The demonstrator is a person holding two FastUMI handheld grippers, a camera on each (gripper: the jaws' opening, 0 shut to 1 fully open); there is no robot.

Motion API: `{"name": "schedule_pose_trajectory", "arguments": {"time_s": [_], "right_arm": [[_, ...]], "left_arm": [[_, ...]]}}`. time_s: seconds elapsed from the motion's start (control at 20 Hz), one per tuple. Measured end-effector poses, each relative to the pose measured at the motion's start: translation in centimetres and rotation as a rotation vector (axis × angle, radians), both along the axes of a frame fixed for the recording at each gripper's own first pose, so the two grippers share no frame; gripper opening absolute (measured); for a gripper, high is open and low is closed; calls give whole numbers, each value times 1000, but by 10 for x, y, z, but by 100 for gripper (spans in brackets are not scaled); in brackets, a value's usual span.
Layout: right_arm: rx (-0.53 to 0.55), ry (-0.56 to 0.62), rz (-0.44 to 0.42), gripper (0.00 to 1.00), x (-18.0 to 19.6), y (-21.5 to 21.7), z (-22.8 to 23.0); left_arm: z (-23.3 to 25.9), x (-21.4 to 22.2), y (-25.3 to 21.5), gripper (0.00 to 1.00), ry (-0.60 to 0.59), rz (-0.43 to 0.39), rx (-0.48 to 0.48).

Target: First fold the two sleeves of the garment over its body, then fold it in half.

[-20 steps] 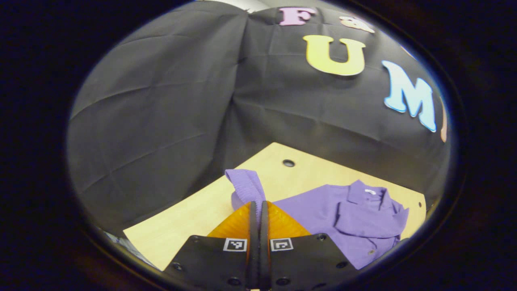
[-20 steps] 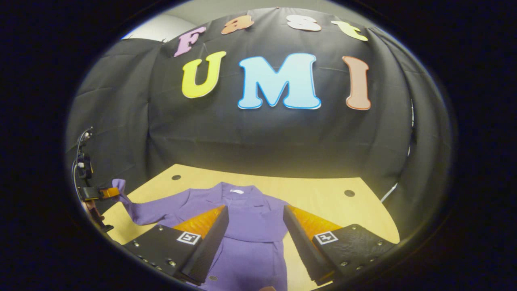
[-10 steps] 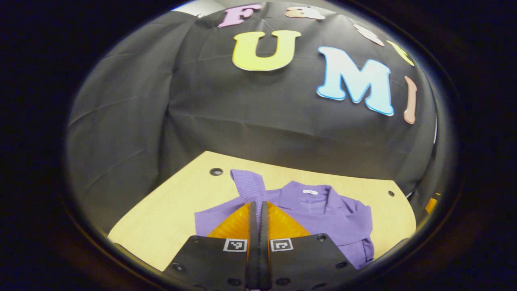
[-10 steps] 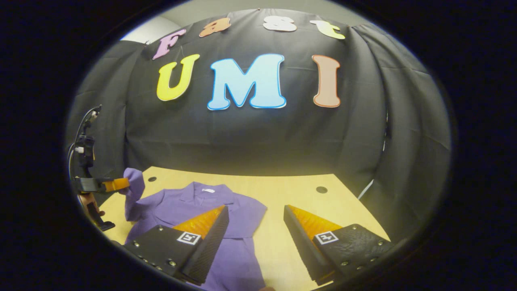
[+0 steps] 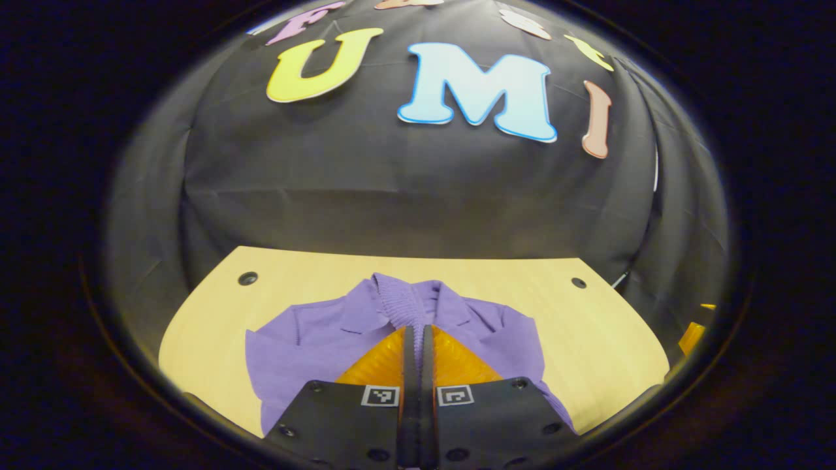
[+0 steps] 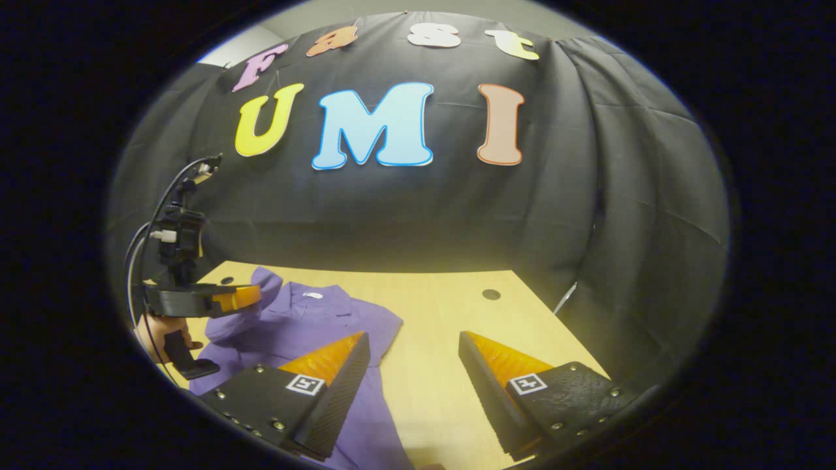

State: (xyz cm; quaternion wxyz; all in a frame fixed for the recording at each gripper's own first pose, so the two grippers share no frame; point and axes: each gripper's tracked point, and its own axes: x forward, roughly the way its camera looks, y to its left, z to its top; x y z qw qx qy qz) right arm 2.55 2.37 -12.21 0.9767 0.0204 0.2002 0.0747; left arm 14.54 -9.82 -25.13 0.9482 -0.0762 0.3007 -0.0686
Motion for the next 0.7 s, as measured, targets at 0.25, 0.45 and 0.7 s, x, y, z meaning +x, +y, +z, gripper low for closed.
{"name": "schedule_pose_trajectory", "arguments": {"time_s": [0.25, 0.45, 0.7], "right_arm": [[-8, 13, -27, 87, -5, -19, -6], [-10, 20, -17, 87, -5, -28, -12], [-6, 15, 42, 87, -4, -28, -18]], "left_arm": [[-23, 10, -61, 7, 30, -92, 10], [-47, 21, -88, 7, 52, -130, 49], [-66, 15, -92, 10, 92, -107, 41]]}}
